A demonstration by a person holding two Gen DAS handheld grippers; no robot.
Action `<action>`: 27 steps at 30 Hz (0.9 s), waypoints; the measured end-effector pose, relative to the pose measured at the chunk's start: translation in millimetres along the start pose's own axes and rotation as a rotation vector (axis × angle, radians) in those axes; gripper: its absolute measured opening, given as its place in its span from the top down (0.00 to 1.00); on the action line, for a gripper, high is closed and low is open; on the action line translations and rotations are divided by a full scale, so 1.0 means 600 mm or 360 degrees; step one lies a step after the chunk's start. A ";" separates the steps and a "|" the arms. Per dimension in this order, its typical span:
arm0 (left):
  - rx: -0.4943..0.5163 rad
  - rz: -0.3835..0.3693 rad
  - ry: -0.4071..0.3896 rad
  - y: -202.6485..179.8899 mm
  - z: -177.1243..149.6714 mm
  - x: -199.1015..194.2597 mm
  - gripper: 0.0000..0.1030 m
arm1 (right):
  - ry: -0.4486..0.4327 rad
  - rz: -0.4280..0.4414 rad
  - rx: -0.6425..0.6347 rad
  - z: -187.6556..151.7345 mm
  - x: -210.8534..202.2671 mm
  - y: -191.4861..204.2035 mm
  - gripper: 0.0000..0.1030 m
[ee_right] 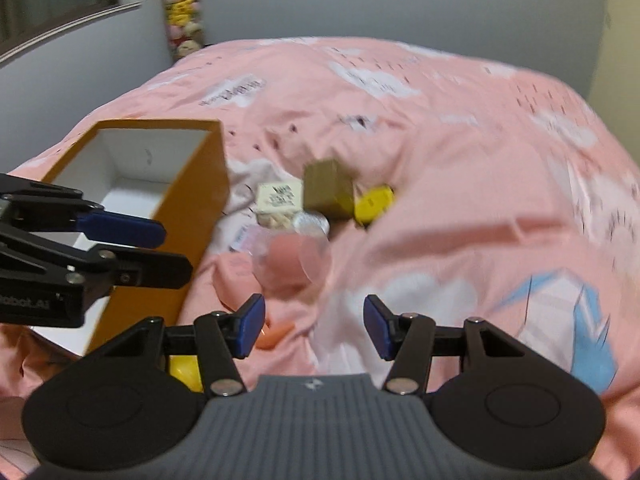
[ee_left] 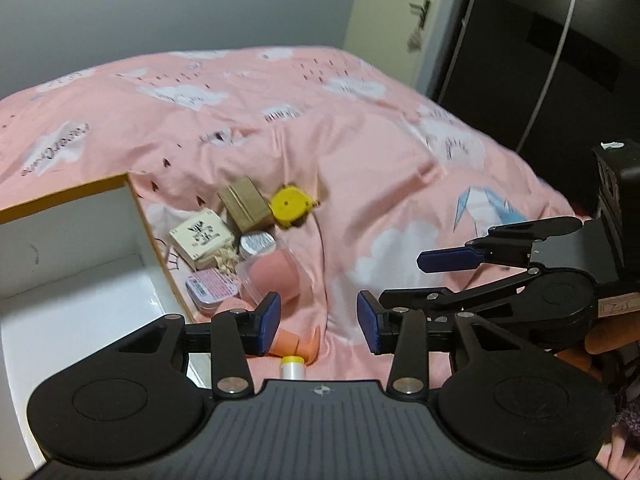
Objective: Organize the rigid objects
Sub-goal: 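Move both open tools back toward the remaining items on the bed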
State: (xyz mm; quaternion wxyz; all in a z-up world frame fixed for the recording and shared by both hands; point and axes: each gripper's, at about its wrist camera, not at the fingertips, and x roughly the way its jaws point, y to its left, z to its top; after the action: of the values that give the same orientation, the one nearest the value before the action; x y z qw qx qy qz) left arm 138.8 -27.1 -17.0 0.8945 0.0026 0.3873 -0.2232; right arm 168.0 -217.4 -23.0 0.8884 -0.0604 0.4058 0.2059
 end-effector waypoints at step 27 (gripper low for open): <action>0.0595 0.0160 0.0328 -0.005 0.064 0.162 0.40 | 0.0096 0.0006 -0.0081 0.048 0.118 -0.036 0.82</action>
State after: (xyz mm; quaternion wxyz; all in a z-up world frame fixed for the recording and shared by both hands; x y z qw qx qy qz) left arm 222.8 -75.2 -57.1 0.8442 0.2105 0.4278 -0.2449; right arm 238.6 -206.8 -58.3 0.8735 -0.0885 0.4272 0.2160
